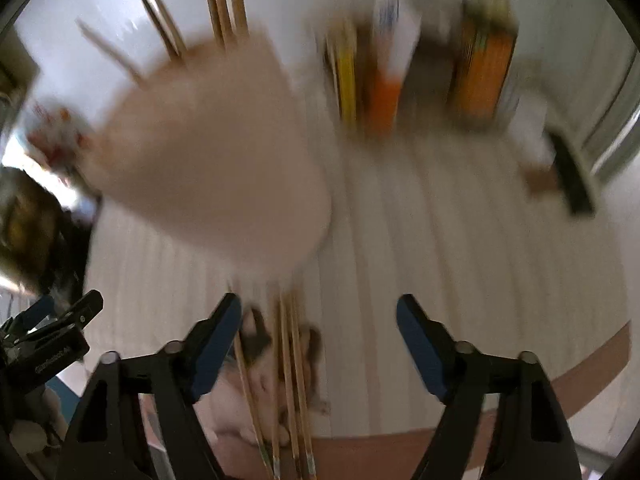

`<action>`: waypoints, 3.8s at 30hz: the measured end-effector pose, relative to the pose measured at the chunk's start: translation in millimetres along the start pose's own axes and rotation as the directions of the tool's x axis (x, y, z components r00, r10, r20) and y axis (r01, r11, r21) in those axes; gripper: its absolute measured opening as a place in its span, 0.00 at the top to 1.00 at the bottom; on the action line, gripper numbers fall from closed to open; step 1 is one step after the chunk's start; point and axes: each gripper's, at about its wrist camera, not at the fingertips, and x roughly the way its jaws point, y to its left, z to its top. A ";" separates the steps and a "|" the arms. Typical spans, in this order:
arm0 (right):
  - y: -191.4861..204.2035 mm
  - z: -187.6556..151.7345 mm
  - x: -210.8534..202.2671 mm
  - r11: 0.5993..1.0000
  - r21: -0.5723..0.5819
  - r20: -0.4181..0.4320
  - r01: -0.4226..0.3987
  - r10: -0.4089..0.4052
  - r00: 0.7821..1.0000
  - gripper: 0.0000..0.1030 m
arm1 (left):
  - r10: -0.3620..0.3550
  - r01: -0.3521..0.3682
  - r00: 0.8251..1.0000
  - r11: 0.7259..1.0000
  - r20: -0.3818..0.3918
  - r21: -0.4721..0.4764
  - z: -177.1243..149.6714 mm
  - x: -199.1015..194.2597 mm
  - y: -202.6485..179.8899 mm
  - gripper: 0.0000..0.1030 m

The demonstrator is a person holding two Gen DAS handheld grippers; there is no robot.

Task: Organize utensils
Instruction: 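Open both tools over the cream holder and withdraw toward the mat, then close the left tool on a chopstick on the mat while the right tool grasps another, then carry the left tool's chopstick into the holder while the right tool inserts its chopstick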

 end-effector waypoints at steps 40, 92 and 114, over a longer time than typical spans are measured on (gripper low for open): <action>-69.6 -84.0 96.1 0.996 -0.034 -0.294 0.084 -0.090 0.951 0.93 | -0.139 0.167 0.969 0.978 -0.204 0.127 -53.8 57.0 -71.2 0.95; 10.3 -4.3 -88.2 0.977 -0.175 0.196 0.119 -0.084 0.977 0.94 | -0.085 0.076 0.915 0.996 0.396 0.038 11.7 -169.6 5.3 0.97; 50.1 165.6 -190.2 0.991 -0.106 0.582 -0.086 0.132 0.802 0.94 | -0.254 0.245 0.790 0.965 0.558 0.092 164.2 -265.9 -29.2 0.97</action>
